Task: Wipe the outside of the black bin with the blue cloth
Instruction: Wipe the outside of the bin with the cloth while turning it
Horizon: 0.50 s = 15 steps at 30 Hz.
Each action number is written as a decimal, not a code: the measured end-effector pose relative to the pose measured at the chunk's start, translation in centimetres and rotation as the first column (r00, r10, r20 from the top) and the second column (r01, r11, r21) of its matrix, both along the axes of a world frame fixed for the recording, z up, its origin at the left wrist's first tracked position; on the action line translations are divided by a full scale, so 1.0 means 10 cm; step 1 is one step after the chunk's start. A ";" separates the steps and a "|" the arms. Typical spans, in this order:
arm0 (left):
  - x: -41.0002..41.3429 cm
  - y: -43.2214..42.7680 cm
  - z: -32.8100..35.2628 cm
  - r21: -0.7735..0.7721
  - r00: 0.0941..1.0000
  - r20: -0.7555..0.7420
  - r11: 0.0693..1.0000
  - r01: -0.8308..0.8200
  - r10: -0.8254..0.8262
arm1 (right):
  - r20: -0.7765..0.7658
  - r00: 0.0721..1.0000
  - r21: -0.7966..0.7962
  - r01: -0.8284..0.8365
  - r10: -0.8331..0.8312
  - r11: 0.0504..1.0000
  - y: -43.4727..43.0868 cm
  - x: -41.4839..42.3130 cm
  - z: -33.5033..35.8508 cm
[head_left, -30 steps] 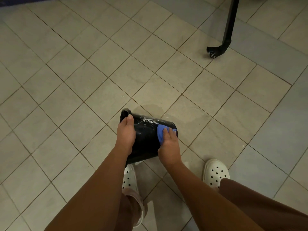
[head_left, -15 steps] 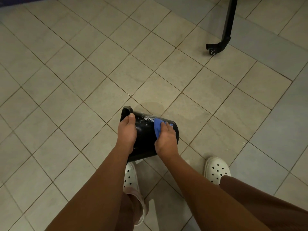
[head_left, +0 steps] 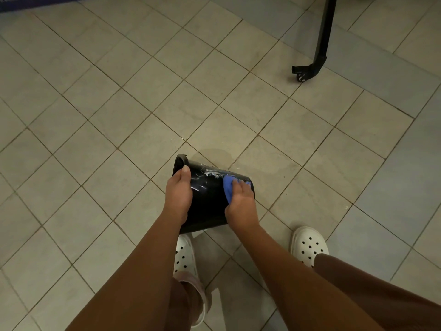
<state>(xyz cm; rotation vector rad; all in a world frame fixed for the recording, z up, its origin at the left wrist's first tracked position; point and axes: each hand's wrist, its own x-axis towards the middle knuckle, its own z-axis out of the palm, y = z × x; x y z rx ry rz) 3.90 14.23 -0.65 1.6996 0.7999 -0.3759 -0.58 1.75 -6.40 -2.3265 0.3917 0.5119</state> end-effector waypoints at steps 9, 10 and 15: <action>0.00 0.00 -0.01 -0.012 0.999 0.018 0.999 0.047 -0.047 | 0.153 0.980 0.041 -0.133 0.125 0.990 0.10 0.20 0.09; 0.00 -0.01 -0.01 -0.013 0.999 0.016 0.999 0.047 -0.047 | 0.111 0.991 0.049 -0.084 0.078 0.995 0.08 0.22 0.09; -0.01 -0.04 0.02 -0.031 0.999 -0.021 0.999 0.024 -0.024 | 0.036 0.999 0.015 0.032 -0.033 0.999 0.08 0.01 0.07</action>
